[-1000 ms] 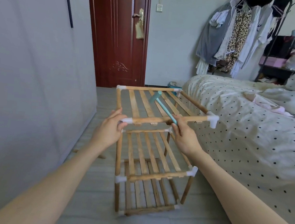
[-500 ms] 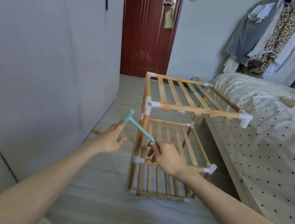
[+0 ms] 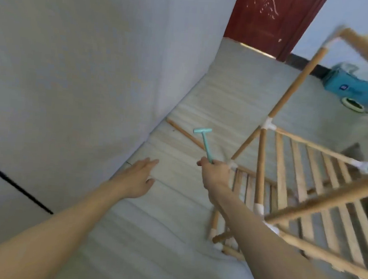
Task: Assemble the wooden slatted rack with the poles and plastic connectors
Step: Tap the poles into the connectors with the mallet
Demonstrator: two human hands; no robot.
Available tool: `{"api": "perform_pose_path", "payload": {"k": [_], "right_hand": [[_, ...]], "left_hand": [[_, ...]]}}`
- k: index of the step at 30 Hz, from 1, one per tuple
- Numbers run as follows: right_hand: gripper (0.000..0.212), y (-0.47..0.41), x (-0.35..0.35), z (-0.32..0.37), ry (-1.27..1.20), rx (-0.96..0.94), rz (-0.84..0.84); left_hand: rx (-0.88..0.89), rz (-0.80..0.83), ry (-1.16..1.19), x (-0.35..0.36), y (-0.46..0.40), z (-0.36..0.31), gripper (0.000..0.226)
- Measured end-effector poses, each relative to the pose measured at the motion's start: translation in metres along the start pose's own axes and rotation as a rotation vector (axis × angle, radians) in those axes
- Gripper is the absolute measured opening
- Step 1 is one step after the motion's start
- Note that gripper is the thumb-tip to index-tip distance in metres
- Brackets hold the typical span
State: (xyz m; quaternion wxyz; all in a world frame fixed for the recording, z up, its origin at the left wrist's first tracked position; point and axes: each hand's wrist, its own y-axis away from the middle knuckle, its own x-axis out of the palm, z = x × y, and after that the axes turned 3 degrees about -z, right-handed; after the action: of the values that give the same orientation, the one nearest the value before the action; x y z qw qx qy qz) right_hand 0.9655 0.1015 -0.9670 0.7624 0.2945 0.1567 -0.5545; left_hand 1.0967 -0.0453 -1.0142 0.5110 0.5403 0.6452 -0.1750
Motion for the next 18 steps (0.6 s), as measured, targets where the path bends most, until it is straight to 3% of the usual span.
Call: {"api": "perform_pose_path", "payload": {"k": [5, 9, 13, 18], "right_hand": [[0.034, -0.109, 0.081, -0.048, -0.041, 0.134, -0.053], [0.034, -0.168, 0.108, -0.069, -0.028, 0.182, -0.090], [0.034, -0.221, 0.112, -0.076, 0.271, -0.006, -0.143], [0.039, -0.277, 0.134, -0.078, 0.656, -0.294, 0.024]], "left_hand": [[-0.055, 0.104, -0.096, 0.071, -0.082, 0.046, 0.068], [-0.087, 0.160, -0.162, 0.106, -0.125, 0.079, 0.081], [-0.071, 0.113, -0.213, 0.127, -0.149, 0.091, 0.103], [-0.082, 0.131, -0.195, 0.132, -0.150, 0.095, 0.096]]}}
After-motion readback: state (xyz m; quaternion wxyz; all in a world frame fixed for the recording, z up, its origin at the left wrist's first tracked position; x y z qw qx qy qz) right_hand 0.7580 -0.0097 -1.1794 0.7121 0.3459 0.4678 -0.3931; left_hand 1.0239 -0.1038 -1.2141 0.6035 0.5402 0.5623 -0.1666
